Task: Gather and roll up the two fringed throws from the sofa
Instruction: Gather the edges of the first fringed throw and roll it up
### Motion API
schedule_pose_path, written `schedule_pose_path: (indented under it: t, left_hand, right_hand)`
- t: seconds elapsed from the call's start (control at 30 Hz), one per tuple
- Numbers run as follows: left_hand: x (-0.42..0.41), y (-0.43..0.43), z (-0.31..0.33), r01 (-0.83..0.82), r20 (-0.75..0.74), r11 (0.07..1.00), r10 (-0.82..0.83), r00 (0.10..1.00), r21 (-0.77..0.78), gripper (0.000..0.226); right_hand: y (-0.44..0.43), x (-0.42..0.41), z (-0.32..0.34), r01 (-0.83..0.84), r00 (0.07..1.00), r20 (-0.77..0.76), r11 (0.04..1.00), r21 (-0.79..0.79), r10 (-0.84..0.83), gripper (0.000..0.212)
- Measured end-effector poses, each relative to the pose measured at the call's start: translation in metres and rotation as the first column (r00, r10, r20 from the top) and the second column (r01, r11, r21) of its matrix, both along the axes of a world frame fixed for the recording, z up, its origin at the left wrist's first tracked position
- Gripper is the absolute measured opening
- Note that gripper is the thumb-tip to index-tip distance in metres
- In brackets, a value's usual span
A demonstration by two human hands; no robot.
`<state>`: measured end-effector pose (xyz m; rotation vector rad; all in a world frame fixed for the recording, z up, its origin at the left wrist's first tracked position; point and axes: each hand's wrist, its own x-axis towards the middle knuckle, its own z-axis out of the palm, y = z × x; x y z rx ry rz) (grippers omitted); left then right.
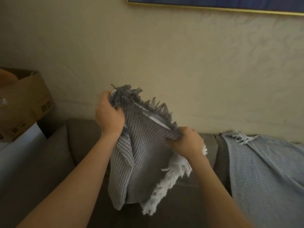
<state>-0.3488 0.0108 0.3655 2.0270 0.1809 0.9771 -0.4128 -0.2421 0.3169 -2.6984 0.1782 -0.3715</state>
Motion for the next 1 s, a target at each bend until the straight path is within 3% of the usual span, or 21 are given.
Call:
schedule_pose_path:
  t: [0.07, 0.1, 0.2, 0.23, 0.27, 0.33, 0.4, 0.47, 0.57, 0.73, 0.83, 0.9, 1.0]
  left_hand:
    - [0.002, 0.001, 0.002, -0.019, -0.014, 1.000, 0.018, 1.000, -0.018, 0.018]
    - [0.002, 0.000, 0.001, -0.018, -0.013, 1.000, 0.018, 1.000, -0.021, 0.018]
    - [0.001, -0.004, -0.001, 0.000, -0.023, 1.000, -0.001, 1.000, -0.031, 0.016]
    - [0.001, -0.005, -0.002, 0.006, -0.029, 0.999, -0.007, 1.000, -0.036, 0.017]
    - [0.001, -0.006, -0.003, 0.010, -0.038, 0.999, -0.011, 0.999, -0.040, 0.018]
    - [0.001, -0.008, -0.005, 0.016, -0.053, 0.999, -0.019, 0.998, -0.039, 0.018]
    - [-0.001, -0.011, -0.005, 0.027, -0.061, 0.999, -0.030, 0.998, -0.040, 0.017]
    - [-0.003, -0.013, -0.006, 0.033, -0.081, 0.998, -0.037, 0.996, -0.046, 0.016]
    - [-0.004, -0.011, -0.009, 0.043, -0.089, 0.998, -0.048, 0.995, -0.055, 0.015]
    - [-0.001, -0.001, -0.013, -0.021, -0.154, 0.997, 0.010, 0.988, -0.068, 0.015]
    - [0.000, 0.006, -0.017, -0.075, -0.199, 0.994, 0.057, 0.978, -0.084, 0.012]
    - [0.000, 0.007, -0.017, -0.085, -0.206, 0.992, 0.064, 0.976, -0.092, 0.009]
    - [-0.001, 0.003, -0.015, -0.059, -0.190, 0.995, 0.042, 0.981, -0.081, 0.010]
  right_hand:
    - [0.002, -0.010, 0.004, -0.223, 0.967, -0.042, 0.919, 0.324, 0.250, 0.033]
    - [0.002, -0.013, 0.005, -0.257, 0.940, -0.093, 0.859, 0.443, 0.329, 0.031]
    - [0.003, -0.014, -0.001, -0.240, 0.887, -0.214, 0.804, 0.544, 0.409, 0.102]
    - [0.001, -0.014, -0.003, -0.237, 0.875, -0.237, 0.800, 0.551, 0.422, 0.105]
    - [0.000, -0.014, -0.004, -0.245, 0.859, -0.247, 0.784, 0.570, 0.448, 0.095]
    - [-0.004, -0.015, -0.002, -0.237, 0.812, -0.294, 0.745, 0.623, 0.504, 0.055]
    - [-0.008, -0.016, -0.009, -0.279, 0.786, -0.335, 0.782, 0.558, 0.519, 0.048]
    - [-0.014, -0.011, -0.021, -0.318, 0.804, -0.329, 0.826, 0.466, 0.495, 0.053]
    - [-0.020, -0.004, -0.028, -0.307, 0.854, -0.301, 0.877, 0.369, 0.425, 0.040]
    - [-0.019, -0.009, -0.022, -0.306, 0.888, -0.211, 0.867, 0.393, 0.409, 0.062]
    - [-0.015, -0.012, -0.021, -0.347, 0.879, -0.168, 0.840, 0.418, 0.446, 0.061]
    - [-0.012, -0.012, -0.024, -0.335, 0.869, -0.190, 0.825, 0.455, 0.457, 0.058]
    - [-0.007, -0.012, -0.026, -0.307, 0.845, -0.270, 0.833, 0.460, 0.461, 0.078]
